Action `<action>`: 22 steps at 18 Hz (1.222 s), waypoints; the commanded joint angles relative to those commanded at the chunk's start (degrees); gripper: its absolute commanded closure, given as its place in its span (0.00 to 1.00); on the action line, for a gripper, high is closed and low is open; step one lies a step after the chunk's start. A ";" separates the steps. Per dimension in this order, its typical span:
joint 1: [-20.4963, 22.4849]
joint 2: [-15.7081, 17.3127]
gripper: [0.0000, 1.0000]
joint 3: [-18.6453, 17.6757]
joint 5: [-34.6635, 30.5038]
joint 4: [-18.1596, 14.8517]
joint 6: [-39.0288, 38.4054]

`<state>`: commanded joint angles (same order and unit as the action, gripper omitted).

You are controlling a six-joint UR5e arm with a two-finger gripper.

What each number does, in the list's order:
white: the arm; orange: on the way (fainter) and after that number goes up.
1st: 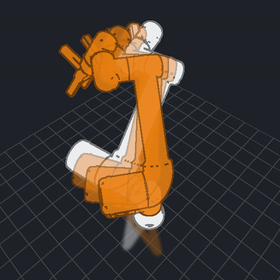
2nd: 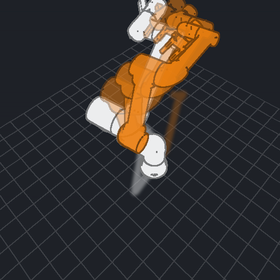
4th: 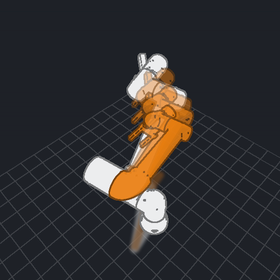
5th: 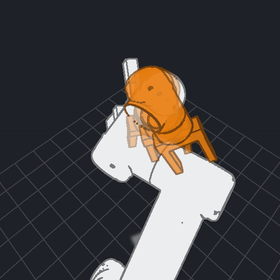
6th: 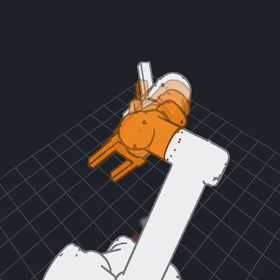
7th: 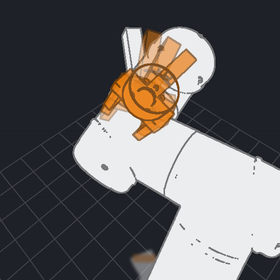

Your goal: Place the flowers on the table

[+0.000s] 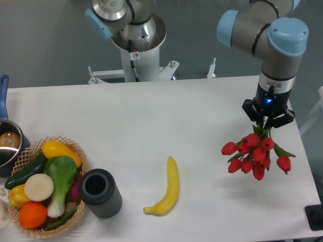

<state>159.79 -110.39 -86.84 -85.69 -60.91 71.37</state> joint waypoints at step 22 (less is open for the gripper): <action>-7.56 -4.31 0.00 -6.05 -0.53 11.14 -6.06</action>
<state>152.23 -114.70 -92.88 -86.22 -49.77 65.31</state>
